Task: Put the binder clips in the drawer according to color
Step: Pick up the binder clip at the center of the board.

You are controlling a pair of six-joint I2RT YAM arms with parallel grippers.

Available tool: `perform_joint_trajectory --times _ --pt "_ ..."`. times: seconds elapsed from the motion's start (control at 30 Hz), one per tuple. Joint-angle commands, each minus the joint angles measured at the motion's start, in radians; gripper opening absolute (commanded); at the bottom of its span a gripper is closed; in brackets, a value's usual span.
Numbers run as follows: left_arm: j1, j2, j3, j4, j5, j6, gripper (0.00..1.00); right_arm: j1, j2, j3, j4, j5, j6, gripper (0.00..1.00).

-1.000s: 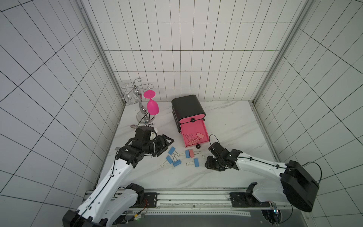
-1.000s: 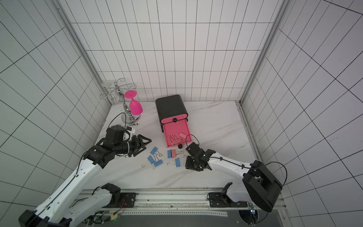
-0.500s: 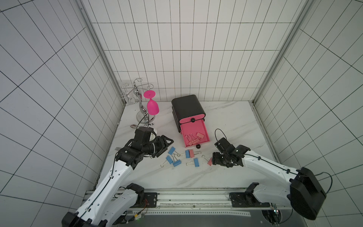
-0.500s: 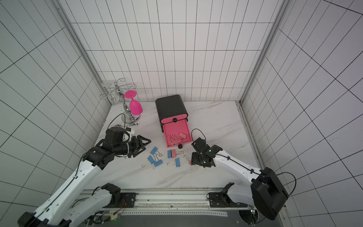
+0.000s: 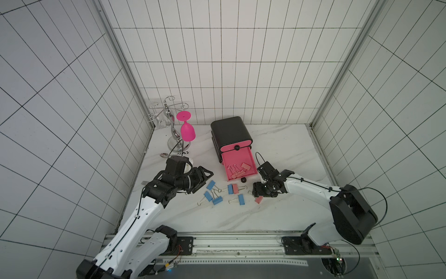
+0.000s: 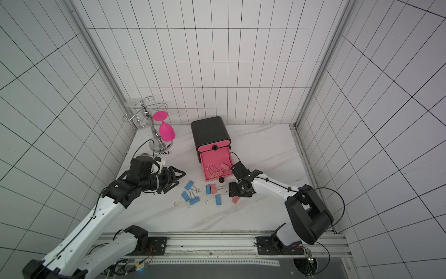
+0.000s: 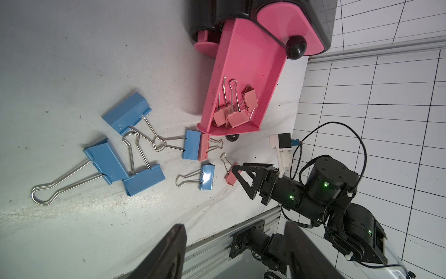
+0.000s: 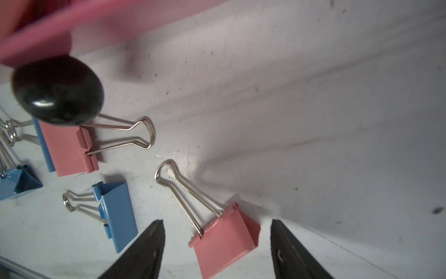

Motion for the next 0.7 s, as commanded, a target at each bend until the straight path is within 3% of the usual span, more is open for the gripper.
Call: perform_joint_trajectory --times 0.0,0.23,0.67 --pt "0.000 -0.004 -0.010 -0.003 0.003 0.018 0.68 -0.007 0.031 0.023 0.004 -0.039 -0.035 0.69" --pt "0.000 -0.003 -0.008 0.004 0.002 0.015 0.68 0.020 0.001 0.000 -0.006 -0.088 -0.037 0.68" --pt "0.000 -0.025 -0.029 0.027 -0.009 -0.010 0.68 0.163 -0.002 0.023 -0.164 0.061 0.012 0.66"
